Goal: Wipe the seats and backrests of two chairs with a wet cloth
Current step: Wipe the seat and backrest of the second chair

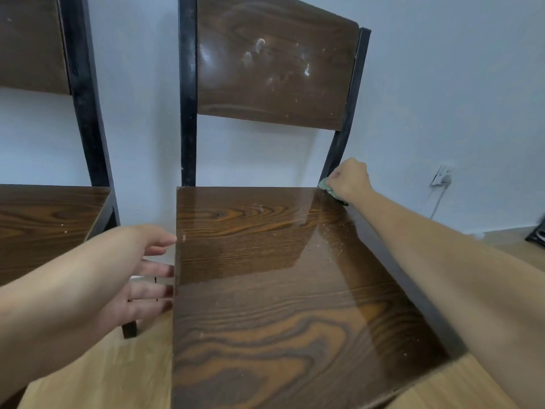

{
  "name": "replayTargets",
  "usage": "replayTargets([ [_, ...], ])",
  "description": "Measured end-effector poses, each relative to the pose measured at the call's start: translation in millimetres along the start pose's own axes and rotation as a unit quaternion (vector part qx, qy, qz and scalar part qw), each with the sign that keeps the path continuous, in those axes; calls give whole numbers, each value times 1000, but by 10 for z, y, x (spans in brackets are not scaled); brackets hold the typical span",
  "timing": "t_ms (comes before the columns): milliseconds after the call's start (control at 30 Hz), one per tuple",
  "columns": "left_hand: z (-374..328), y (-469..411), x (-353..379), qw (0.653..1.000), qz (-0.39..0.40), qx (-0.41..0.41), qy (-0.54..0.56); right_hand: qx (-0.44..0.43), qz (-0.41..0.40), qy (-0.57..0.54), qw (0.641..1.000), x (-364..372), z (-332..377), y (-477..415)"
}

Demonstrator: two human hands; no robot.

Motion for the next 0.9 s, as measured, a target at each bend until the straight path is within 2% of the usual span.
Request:
replayTargets([
  [233, 35, 5, -167, 1000, -21, 2, -1, -85, 84, -25, 993, -61, 149, 97],
  [433, 154, 33, -199, 1000, 10, -10, -1, -116, 163, -70, 977, -330, 138, 467],
  [733, 206, 181, -179, 999, 53, 4, -2, -86, 142, -130, 978, -590, 295, 1210],
  [900, 200, 305, -170, 998, 59, 9, 4, -120, 165, -125, 971, -655, 686, 1643],
])
Point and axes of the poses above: each hand's wrist, its own y-axis away from the middle knuckle, its own x-axis out of the palm, z = x × y, the point moved 4 cm from there along -y, towards the middle knuckle, and after that the axes turned 12 degrees about -x, right-handed, at the moved point
